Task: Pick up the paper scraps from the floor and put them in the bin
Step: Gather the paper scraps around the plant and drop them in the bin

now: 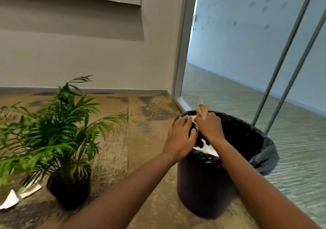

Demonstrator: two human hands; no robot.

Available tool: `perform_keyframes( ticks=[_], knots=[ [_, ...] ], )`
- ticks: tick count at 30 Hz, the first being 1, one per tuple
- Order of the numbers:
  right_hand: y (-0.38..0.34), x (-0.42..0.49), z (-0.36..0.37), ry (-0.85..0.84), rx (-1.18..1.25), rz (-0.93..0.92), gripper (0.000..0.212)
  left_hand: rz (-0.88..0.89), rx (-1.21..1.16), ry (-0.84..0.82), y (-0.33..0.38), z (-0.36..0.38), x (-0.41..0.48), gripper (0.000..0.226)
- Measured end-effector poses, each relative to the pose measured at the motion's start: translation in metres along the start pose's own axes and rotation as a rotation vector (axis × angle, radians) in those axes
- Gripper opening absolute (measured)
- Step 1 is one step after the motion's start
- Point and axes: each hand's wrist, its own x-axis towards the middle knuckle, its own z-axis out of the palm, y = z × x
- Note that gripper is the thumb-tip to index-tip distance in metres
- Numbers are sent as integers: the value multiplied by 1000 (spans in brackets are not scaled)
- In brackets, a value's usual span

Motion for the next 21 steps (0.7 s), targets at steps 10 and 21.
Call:
perform_keyframes(
  ticks=[10,21],
  knots=[
    [16,-5,-25,-452,-545,178,65,-69,132,-51,-40,12,-29,55],
    [-87,-69,70,-214,-319,-488,19,-157,650,-180,-154,-52,-109,55]
  ],
)
